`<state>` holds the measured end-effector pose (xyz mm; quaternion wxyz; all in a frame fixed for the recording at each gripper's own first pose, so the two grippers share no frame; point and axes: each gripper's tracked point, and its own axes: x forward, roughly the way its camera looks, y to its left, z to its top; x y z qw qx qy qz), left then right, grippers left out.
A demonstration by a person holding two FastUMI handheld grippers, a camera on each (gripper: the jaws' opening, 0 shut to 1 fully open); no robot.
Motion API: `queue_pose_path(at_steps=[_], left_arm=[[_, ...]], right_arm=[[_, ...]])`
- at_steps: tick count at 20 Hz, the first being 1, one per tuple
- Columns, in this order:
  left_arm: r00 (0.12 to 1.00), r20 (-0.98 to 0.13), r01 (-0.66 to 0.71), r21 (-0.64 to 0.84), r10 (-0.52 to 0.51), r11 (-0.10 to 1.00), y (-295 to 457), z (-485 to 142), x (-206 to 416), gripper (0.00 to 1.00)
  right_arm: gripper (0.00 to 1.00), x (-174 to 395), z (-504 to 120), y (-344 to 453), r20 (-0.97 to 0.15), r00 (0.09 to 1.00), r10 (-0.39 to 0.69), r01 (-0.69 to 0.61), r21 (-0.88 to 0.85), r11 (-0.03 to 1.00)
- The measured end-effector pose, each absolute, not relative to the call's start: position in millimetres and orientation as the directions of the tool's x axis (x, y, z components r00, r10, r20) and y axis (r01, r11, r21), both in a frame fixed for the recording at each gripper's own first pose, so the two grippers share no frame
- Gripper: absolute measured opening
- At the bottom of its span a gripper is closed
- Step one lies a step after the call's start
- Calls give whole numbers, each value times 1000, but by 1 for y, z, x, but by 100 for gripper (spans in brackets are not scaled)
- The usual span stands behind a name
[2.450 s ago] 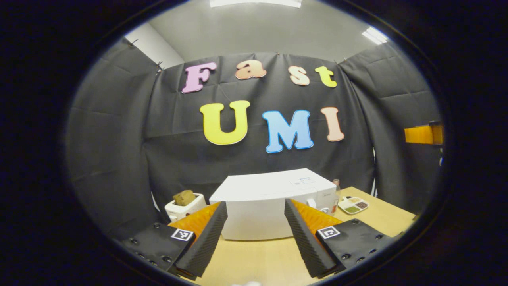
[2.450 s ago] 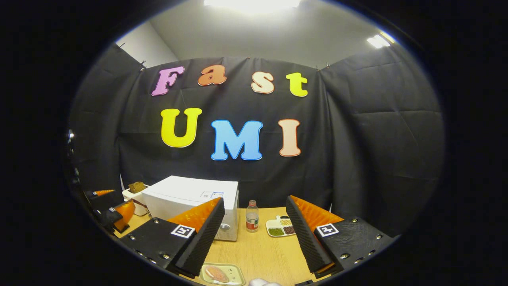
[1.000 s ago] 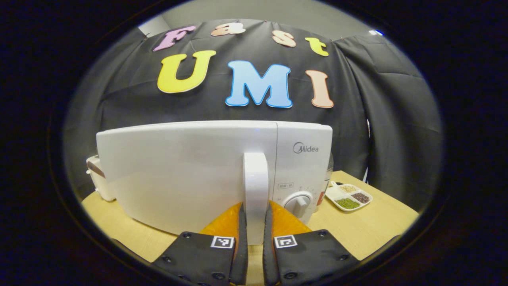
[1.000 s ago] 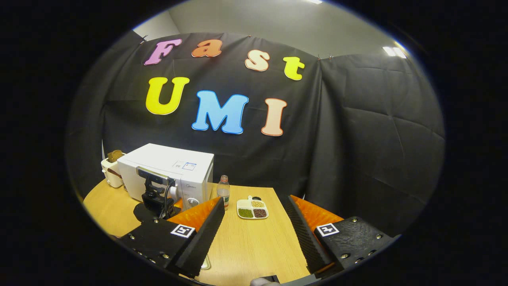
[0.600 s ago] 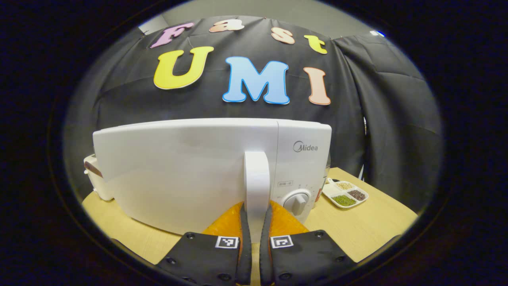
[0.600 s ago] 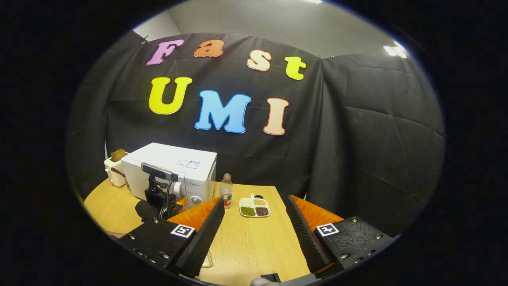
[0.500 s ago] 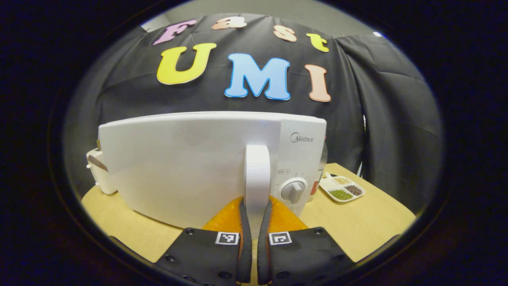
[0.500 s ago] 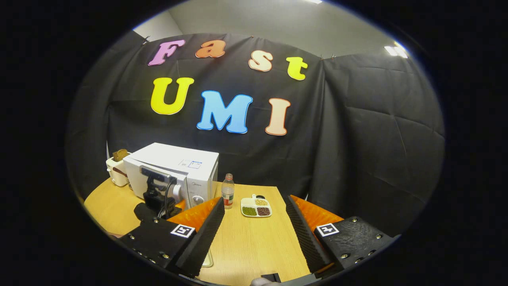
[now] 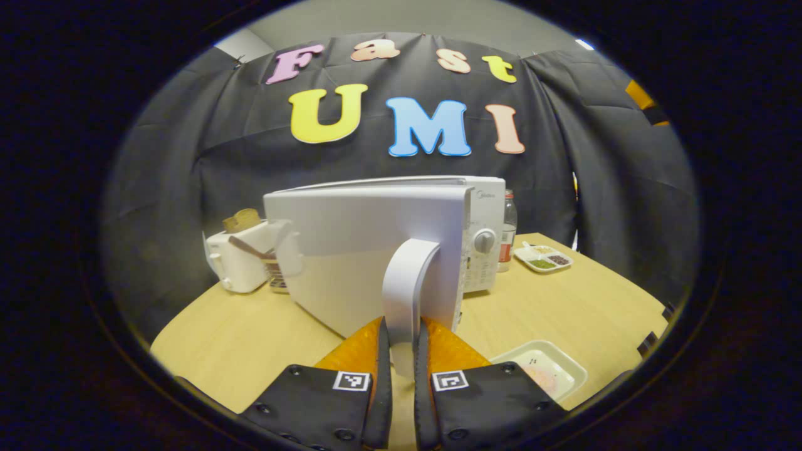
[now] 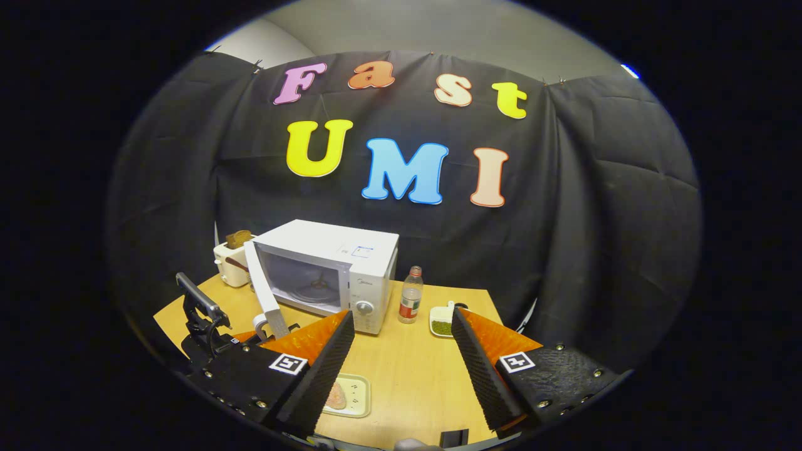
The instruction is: Open the microwave oven with the left hand, put the food in, and close the microwave oven.
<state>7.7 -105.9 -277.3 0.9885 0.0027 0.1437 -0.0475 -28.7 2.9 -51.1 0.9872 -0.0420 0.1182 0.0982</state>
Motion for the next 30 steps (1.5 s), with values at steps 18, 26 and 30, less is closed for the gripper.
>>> queue_pose_path(at_steps=[18,26,30], left_arm=[[948,-210,-205,174,240,963,121,-211,-105,97],[959,-126,-242,115,255,964,145,-125,-122,97],[977,-78,-191,88,198,978,122,-82,-105,100]], right_arm=[[95,-57,-72,120,-233,879,416,-431,-16,902],[96,-50,-118,117,-279,884,375,-413,-87,907],[96,-53,-179,116,-362,859,362,-430,-126,894]])
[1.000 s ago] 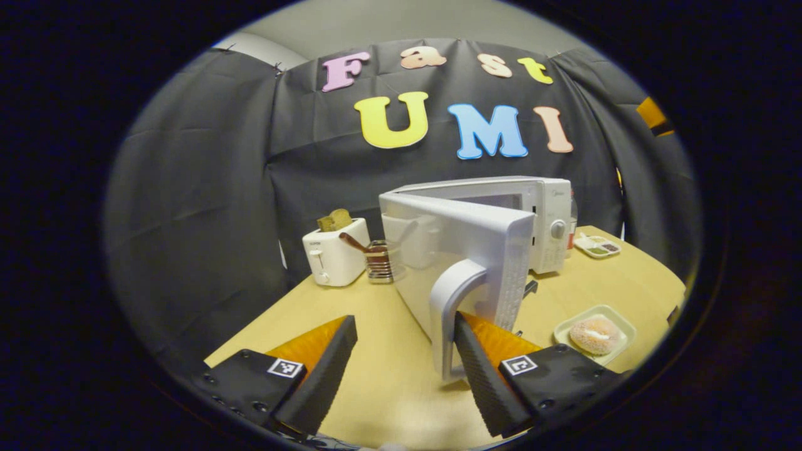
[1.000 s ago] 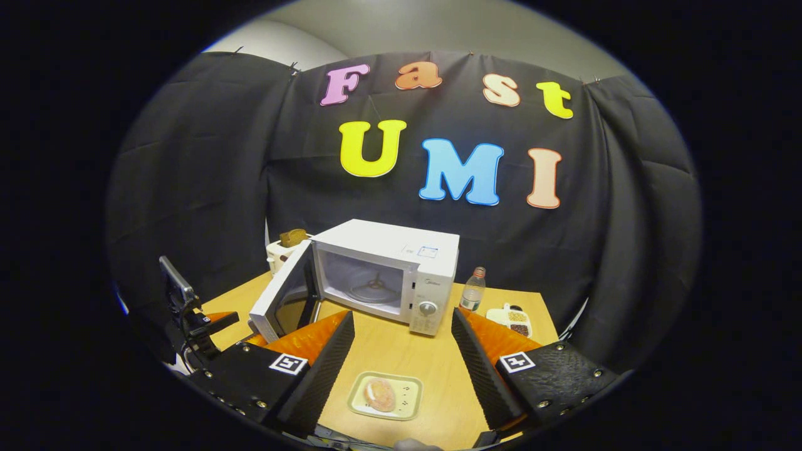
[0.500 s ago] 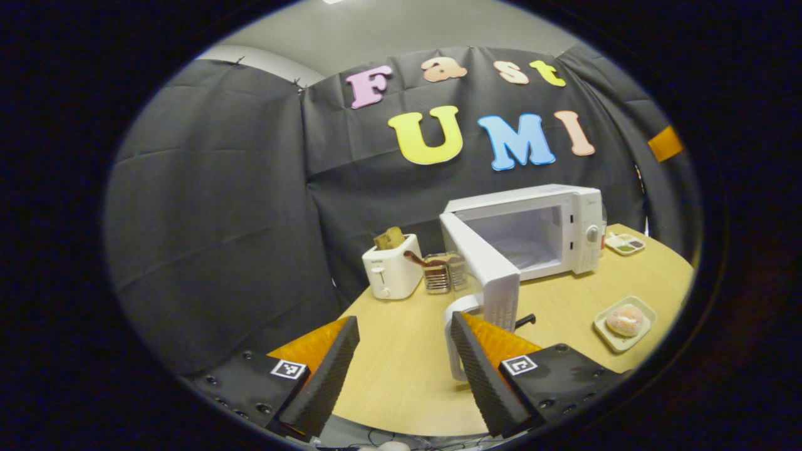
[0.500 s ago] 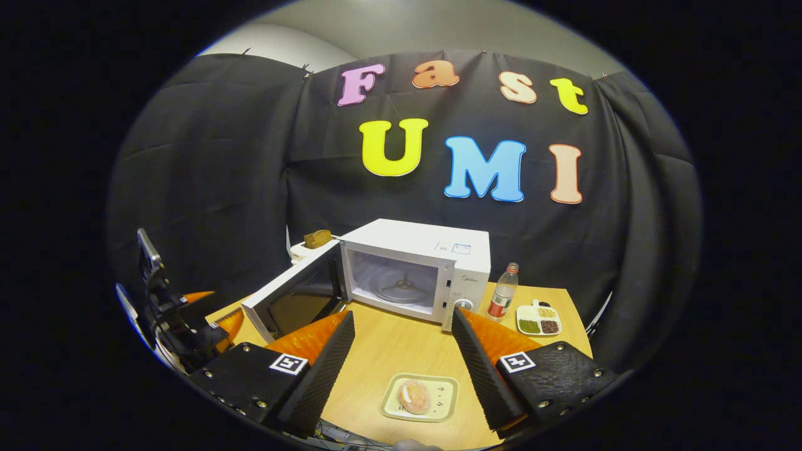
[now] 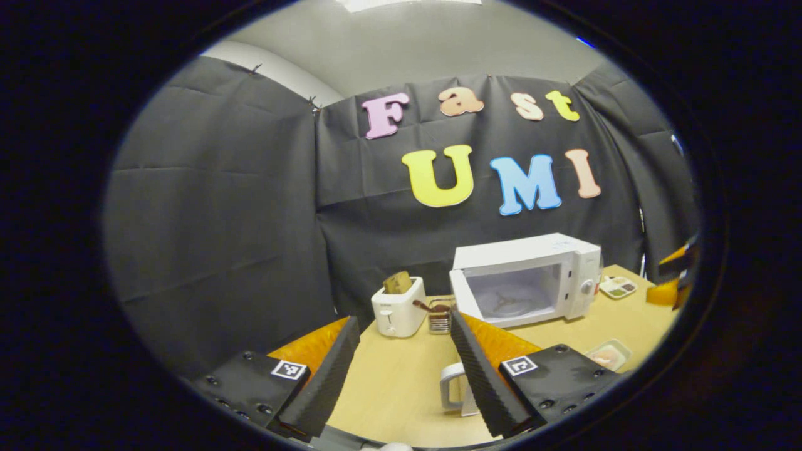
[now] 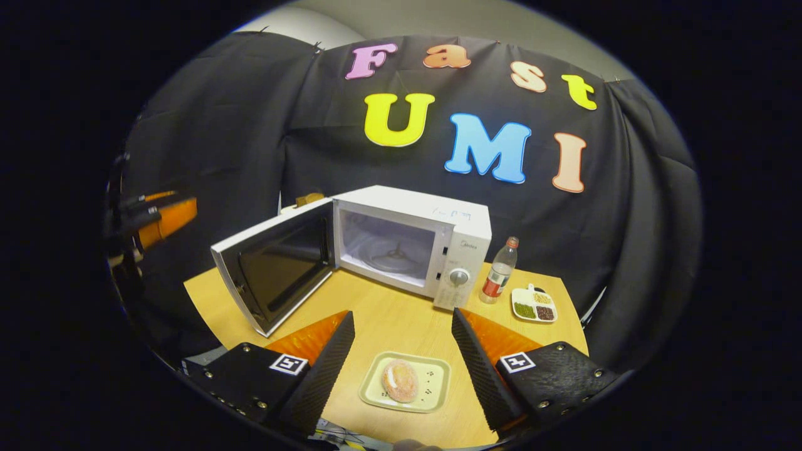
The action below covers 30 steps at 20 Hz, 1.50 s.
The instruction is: Open the microwave oven with the left hand, put the food in, and close the microwave oven.
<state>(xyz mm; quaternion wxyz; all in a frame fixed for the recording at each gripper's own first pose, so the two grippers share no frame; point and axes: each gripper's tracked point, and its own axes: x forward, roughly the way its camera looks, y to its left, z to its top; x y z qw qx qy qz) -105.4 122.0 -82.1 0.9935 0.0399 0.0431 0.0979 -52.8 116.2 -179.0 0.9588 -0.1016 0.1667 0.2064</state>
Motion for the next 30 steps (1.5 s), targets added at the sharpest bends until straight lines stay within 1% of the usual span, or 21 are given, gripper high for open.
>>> queue_pose_path(at_steps=[4,5,7,8,9,12,14,20,21,22,23,24,25,26,27,28,30], left_arm=[[986,-49,-157,74,161,985,104,-56,-90,100],[987,-46,-148,77,152,986,100,-53,-87,100],[991,-40,-127,83,131,988,91,-44,-80,97],[992,-39,-120,88,124,989,88,-41,-75,100],[992,-34,-117,97,121,988,87,-38,-73,100],[994,-25,-103,119,107,987,78,-35,-65,97],[995,-32,-88,125,93,988,72,-38,-60,100],[994,-55,-82,128,90,988,74,-52,-48,100],[994,-65,-83,128,92,988,75,-57,-47,100],[993,-72,-81,129,91,988,75,-60,-45,100],[993,-77,-82,130,93,988,76,-63,-43,100],[992,-81,-82,129,93,988,76,-63,-41,100],[992,-84,-82,126,93,989,77,-65,-38,100],[992,-85,-82,123,93,989,77,-65,-37,97],[992,-85,-81,121,92,989,78,-66,-35,97],[992,-83,-80,119,90,990,78,-66,-33,97],[992,-87,-82,113,92,990,79,-69,-32,97]], right_arm=[[96,-55,-248,119,-472,806,356,-459,-119,881],[96,-51,-261,120,-486,801,350,-463,-133,876],[96,-41,-286,120,-508,795,332,-467,-164,869],[96,-37,-300,119,-526,788,319,-465,-169,869],[96,-31,-314,121,-541,779,319,-470,-165,867],[96,-22,-342,119,-586,757,289,-466,-175,867],[96,-19,-361,117,-619,736,274,-474,-182,862],[96,-9,-385,113,-671,694,262,-480,-160,863],[93,-5,-385,115,-668,696,264,-477,-155,865],[87,-7,-386,116,-678,684,269,-480,-141,866],[76,-3,-386,116,-679,683,270,-477,-134,869],[76,-3,-389,116,-690,673,266,-481,-136,866],[69,-3,-388,116,-698,662,272,-487,-125,865],[70,-3,-384,114,-703,659,267,-478,-117,871],[60,-2,-384,117,-706,647,288,-475,-78,876],[60,-3,-381,119,-713,631,307,-473,-39,880],[61,-1,-369,121,-706,628,328,-445,20,895]])
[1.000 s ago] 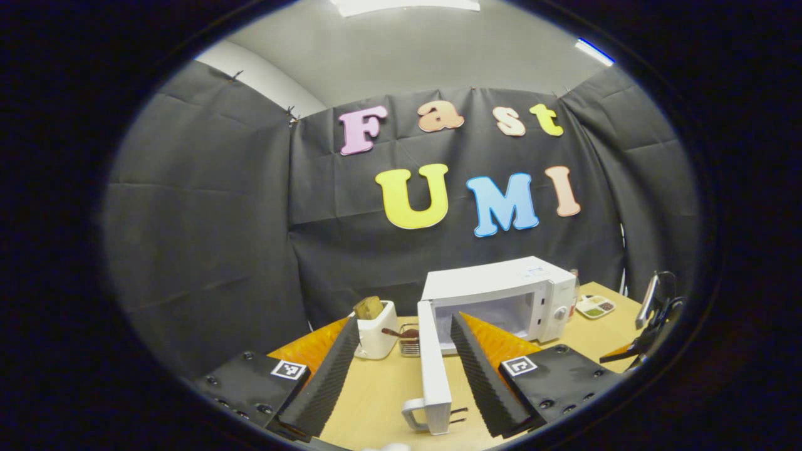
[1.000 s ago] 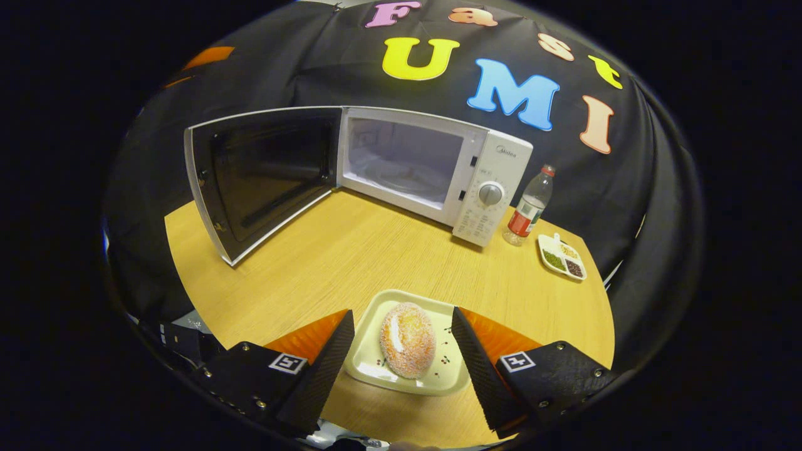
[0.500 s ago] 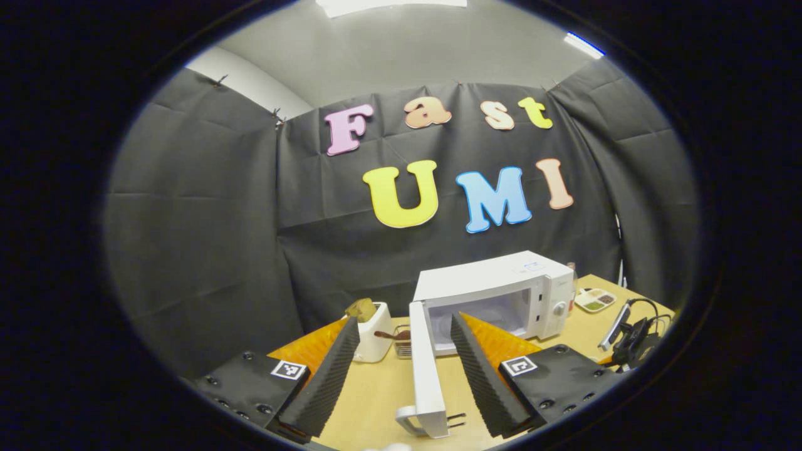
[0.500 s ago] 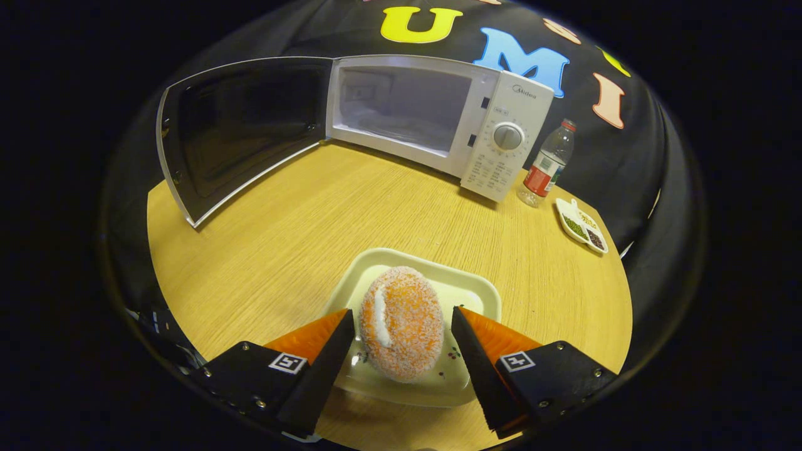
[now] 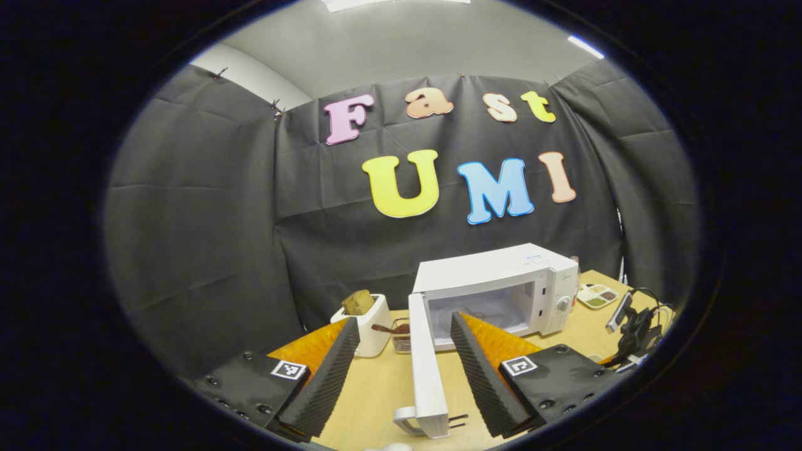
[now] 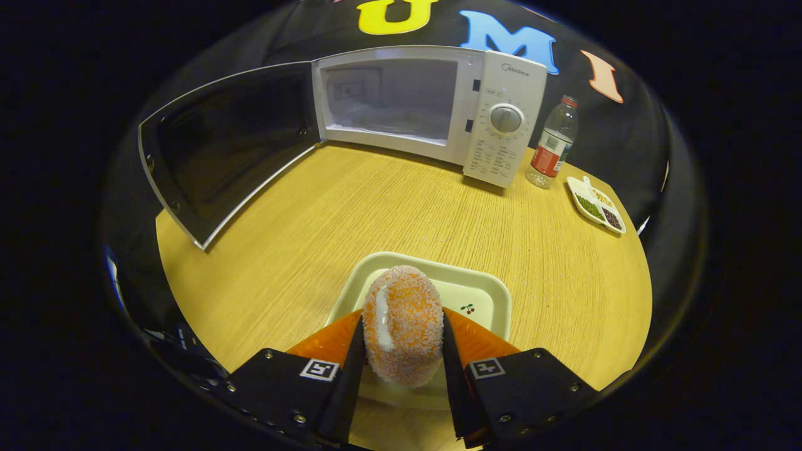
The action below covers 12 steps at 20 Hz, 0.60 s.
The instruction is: Open the microwave oven with the left hand, put the food in, and close the microwave oven.
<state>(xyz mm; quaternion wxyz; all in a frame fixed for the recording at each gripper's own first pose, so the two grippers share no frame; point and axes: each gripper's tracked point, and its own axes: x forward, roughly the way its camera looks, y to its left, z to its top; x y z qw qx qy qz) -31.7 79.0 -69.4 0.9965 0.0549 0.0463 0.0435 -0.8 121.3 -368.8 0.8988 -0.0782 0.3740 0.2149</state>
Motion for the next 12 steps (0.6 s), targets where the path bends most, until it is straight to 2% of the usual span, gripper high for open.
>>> queue_pose_path(at_steps=[2,3,4,5,6,7,8,12], left_arm=[[991,-95,-87,109,97,990,83,-72,-30,97],[991,-95,-87,108,98,990,83,-72,-29,94],[990,-98,-92,111,103,990,86,-74,-27,97],[989,-100,-93,113,105,989,88,-76,-27,94],[990,-101,-92,112,103,990,89,-76,-25,94],[989,-105,-90,111,102,990,90,-78,-22,100],[989,-111,-85,110,97,990,91,-79,-20,97],[988,-121,-80,121,95,989,99,-90,-11,97]], right_arm=[[60,7,-350,128,-681,643,350,-415,74,907],[60,10,-340,135,-666,649,368,-400,113,910],[60,17,-329,144,-648,653,392,-386,160,908],[60,26,-319,155,-627,660,413,-370,207,906],[60,38,-307,166,-604,676,423,-354,237,905],[60,52,-296,179,-576,693,434,-345,263,901],[60,67,-286,194,-549,710,441,-332,291,897],[60,126,-262,255,-460,755,467,-276,422,863]])
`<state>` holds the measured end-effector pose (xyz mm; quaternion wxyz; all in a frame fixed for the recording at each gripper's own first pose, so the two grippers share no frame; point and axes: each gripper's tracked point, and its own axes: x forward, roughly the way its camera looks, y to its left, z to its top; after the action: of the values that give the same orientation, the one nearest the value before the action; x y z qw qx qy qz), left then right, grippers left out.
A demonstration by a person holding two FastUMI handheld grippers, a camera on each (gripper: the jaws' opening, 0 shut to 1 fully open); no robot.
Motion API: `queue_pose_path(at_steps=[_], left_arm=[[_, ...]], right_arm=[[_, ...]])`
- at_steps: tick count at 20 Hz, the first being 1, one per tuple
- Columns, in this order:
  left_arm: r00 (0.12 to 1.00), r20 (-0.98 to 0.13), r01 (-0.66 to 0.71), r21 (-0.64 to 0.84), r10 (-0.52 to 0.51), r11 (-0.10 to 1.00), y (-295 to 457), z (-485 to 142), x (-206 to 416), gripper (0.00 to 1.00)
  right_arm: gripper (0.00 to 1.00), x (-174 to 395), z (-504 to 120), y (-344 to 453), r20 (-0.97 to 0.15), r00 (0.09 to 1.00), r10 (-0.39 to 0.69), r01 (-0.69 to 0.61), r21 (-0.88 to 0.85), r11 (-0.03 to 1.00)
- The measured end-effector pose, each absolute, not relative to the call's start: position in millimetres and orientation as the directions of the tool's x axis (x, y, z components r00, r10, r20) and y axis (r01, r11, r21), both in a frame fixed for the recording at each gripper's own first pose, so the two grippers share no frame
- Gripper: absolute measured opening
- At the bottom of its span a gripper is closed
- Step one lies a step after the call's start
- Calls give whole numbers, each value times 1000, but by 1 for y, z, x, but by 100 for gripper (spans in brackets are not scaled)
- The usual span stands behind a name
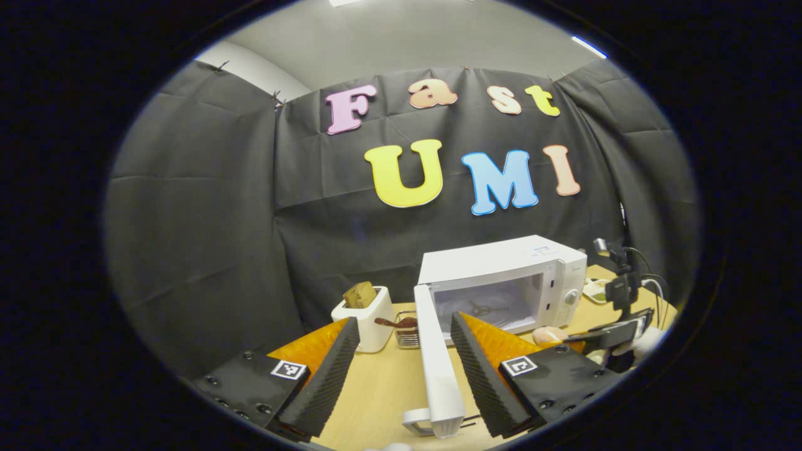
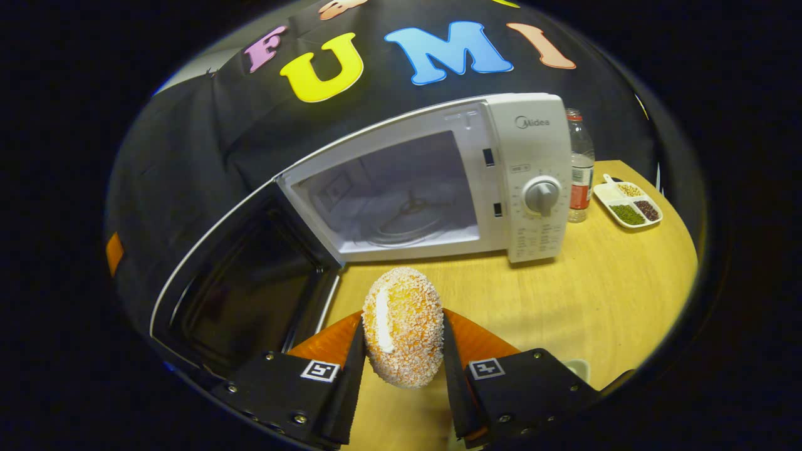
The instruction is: Open the microwave oven with the left hand, put the food in, and close the microwave oven.
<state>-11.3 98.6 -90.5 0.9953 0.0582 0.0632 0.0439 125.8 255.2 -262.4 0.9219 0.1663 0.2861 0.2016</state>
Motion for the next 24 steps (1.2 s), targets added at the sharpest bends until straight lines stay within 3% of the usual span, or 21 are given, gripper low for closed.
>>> queue_pose_path(at_steps=[4,5,6,13,14,17,18,19,22,24], left_arm=[[989,-118,-72,140,89,988,101,-101,1,94],[989,-120,-70,142,88,987,102,-106,6,100],[988,-123,-77,140,95,987,104,-111,8,100],[985,-143,-86,103,100,991,108,-134,19,97],[985,-144,-85,104,100,991,110,-135,18,97],[984,-139,-92,115,107,989,119,-135,18,97],[984,-137,-96,112,111,989,123,-136,16,94],[984,-137,-103,110,118,989,126,-136,16,100],[984,-124,-116,89,127,989,132,-133,18,94],[984,-109,-128,89,137,988,137,-129,17,97]], right_arm=[[60,192,-261,294,-394,823,410,-216,450,867],[60,207,-261,301,-374,841,391,-193,468,863],[60,223,-261,308,-365,854,370,-162,489,857],[59,305,-253,307,-257,957,132,31,547,837],[65,311,-254,306,-249,962,110,41,531,847],[70,318,-268,303,-255,964,73,70,511,857],[77,320,-274,304,-254,963,88,60,524,850],[99,312,-271,300,-263,961,81,67,510,857],[98,296,-265,290,-259,964,69,67,481,874],[98,283,-260,287,-271,958,90,51,472,880]])
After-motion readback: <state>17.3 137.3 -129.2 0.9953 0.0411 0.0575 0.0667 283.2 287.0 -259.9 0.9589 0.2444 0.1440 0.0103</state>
